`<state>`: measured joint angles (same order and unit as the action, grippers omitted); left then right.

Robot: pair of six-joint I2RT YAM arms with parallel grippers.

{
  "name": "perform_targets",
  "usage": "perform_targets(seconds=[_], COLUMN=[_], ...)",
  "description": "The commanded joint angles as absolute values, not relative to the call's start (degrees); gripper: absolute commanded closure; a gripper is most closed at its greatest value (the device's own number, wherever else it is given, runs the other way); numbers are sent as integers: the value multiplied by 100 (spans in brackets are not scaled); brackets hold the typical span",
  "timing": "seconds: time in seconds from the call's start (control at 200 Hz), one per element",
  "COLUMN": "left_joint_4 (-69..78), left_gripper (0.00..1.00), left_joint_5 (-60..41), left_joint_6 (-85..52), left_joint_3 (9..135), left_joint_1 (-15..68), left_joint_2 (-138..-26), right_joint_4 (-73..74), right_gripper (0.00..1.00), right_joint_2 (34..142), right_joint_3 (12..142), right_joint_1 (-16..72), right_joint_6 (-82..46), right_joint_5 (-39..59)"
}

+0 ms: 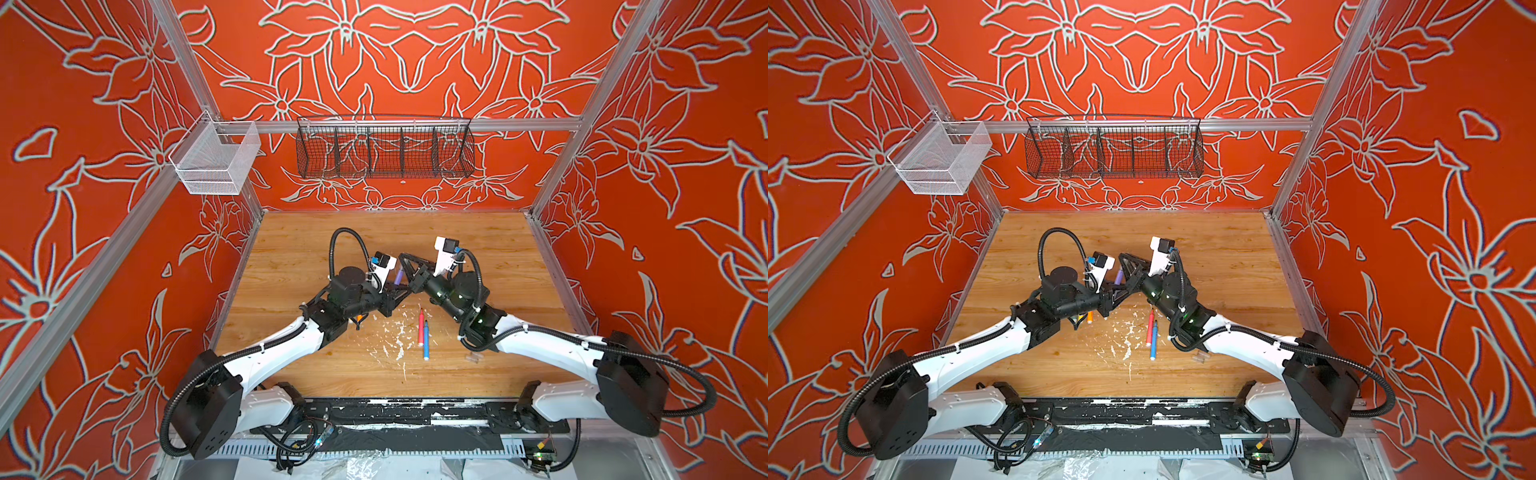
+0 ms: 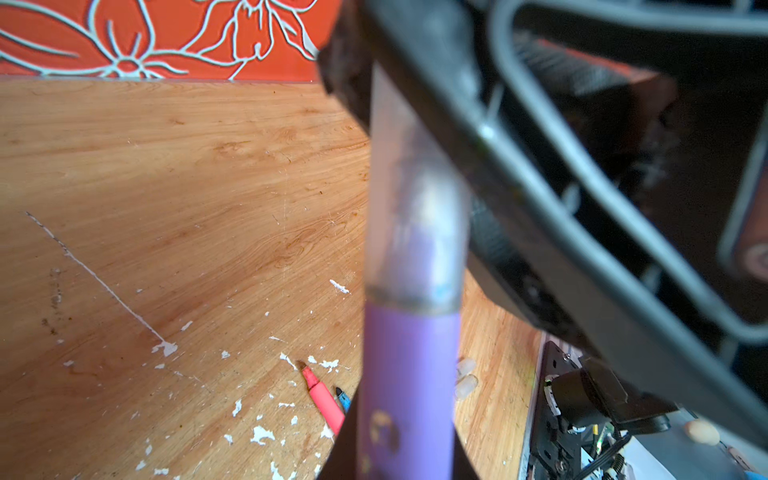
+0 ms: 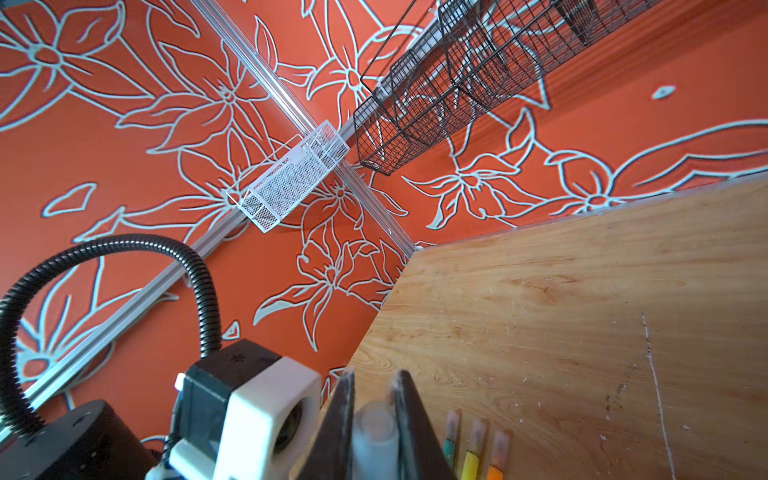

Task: Insert the pens into the pen caps
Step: 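Lay the capped purple marker by the orange marker while right gripper withdraws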

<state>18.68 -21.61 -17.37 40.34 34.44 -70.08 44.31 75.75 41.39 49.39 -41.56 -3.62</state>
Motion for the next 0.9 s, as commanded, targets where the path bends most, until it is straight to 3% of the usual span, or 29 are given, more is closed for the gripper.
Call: perform_targets(seconds=[0.0, 0.115, 0.275, 0.38, 0.611, 0.896], left_joint_4=[3213, 3008, 1940, 605, -1246, -1716], left_gripper=[100, 100, 100, 100, 100, 100], left_joint_5=[-189, -173, 26, 19, 382, 1201], left_joint_6=[-2379, -2450, -3127, -3542, -4170, -4276], left_joint_3=[4516, 4378, 4078, 4103, 4049, 4094], left_joint_1=[2689, 2689, 2703, 2801, 3504, 4332], left_joint_2=[-6903, -6844, -6567, -6342, -6372, -7553], right_joint_4=[3195, 2462, 1206, 65, -833, -912], right_gripper=[100, 99, 52, 40, 35, 37], right_joint_2=[7496, 7269, 6641, 6218, 5729, 5694], right_joint_3=[3750, 3915, 4197, 4391, 3932, 3928], right_joint_1=[5784, 5738, 5271, 4875, 4530, 4389], right_joint_6=[-4099, -3992, -3943, -3900, -3666, -3421], right_joint_5=[1537, 1033, 444, -145, -2169, -2689])
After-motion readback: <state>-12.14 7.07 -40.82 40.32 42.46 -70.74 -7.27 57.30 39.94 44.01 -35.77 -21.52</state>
